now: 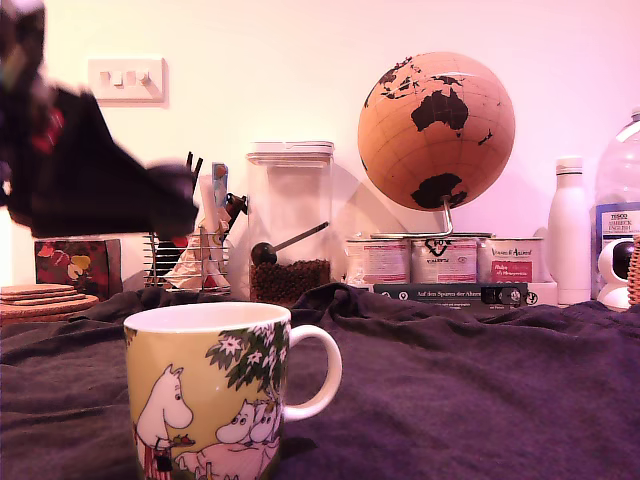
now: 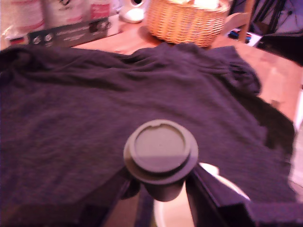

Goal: Pick up the coffee capsules on the table and drop them inside the coffee cup

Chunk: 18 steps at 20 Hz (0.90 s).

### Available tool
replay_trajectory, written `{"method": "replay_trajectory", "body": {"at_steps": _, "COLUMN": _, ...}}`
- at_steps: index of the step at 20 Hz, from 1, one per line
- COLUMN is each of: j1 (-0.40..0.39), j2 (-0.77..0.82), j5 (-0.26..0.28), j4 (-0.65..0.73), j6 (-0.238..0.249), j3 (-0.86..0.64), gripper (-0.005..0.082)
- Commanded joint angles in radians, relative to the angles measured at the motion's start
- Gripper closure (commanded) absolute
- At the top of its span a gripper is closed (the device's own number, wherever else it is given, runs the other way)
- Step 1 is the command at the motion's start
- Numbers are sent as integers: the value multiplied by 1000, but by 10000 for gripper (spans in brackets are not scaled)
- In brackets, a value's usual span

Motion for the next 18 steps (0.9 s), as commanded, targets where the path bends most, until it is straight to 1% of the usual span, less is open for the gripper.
{"method": "replay_trajectory", "body": {"at_steps": 1, "j1": -14, "j2": -31, "j5": -7, "j4": -29, "j6": -4, "j3": -35, "gripper": 589}}
{"method": "replay_trajectory", "body": {"at_steps": 7, "j1": -54, "j2": -131, "j5": -16, "j4": -134, "j6": -3, "j3": -36, "gripper": 589}}
{"method": "replay_trajectory", "body": {"at_steps": 9, "j1": -63, "j2": -151, "j5": -18, "j4": -176, "j6": 16, "j3": -36, "gripper": 589}}
{"method": "replay_trajectory", "body": {"at_steps": 11, "j1": -72, "j2": -171, "j5": -20, "j4": -208, "j6": 23, "j3": -36, "gripper": 589}}
{"method": "replay_trajectory", "body": {"at_steps": 15, "j1": -87, "j2": -211, "j5": -35, "j4": -245, "j6": 27, "j3": -36, "gripper": 589}}
{"method": "replay_trajectory", "body": {"at_steps": 18, "j1": -90, "j2": -217, "j5": -30, "j4": -262, "j6": 26, "j3": -36, "gripper": 589}}
